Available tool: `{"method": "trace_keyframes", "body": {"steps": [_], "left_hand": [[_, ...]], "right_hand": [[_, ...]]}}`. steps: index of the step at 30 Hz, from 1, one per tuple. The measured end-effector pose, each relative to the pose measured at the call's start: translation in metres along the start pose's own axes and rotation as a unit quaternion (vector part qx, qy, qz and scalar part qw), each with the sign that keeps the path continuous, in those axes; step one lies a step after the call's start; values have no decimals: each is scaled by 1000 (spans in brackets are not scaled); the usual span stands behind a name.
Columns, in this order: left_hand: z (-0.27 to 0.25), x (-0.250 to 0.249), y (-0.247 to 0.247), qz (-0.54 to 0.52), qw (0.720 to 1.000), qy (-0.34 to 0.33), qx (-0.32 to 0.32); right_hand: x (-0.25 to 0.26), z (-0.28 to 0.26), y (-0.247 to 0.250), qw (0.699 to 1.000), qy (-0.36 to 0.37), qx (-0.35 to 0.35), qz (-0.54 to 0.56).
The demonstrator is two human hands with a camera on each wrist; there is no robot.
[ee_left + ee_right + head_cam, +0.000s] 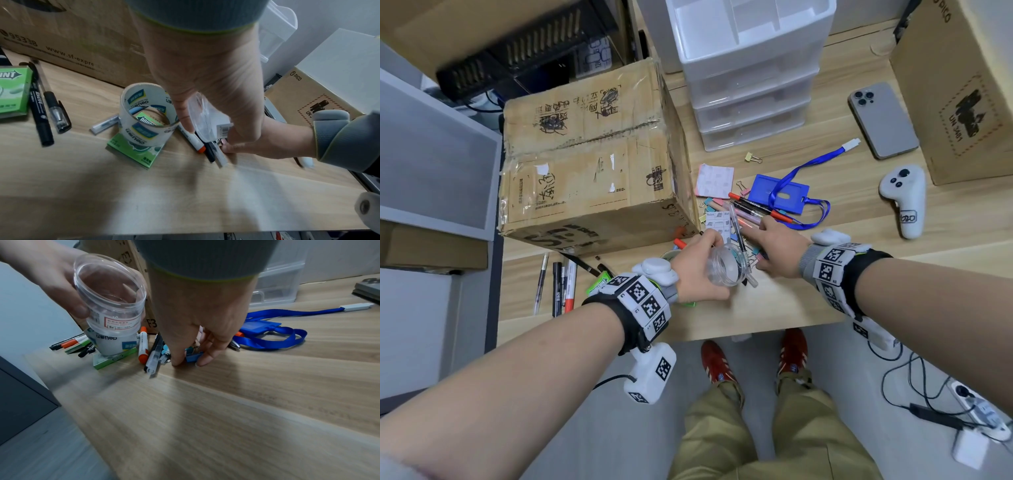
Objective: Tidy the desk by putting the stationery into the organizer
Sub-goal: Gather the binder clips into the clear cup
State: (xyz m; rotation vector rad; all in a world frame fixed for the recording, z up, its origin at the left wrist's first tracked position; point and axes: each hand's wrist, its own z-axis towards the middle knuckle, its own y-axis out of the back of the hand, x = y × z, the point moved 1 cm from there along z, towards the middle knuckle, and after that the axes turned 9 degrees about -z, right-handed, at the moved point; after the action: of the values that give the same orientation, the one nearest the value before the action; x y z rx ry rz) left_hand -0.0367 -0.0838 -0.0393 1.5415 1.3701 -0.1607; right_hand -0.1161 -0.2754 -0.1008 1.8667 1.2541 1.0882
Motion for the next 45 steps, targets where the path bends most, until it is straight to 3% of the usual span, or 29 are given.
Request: {"method": "trace_keyframes", "body": {"steps": [25, 45], "left_hand": [[12, -1, -4, -18, 1000, -9, 3], [10, -10, -1, -26, 1000, -5, 9]], "right_hand": [[7, 1, -5, 999, -16, -27, -5], [9, -2, -2, 995, -86, -26, -30]]}}
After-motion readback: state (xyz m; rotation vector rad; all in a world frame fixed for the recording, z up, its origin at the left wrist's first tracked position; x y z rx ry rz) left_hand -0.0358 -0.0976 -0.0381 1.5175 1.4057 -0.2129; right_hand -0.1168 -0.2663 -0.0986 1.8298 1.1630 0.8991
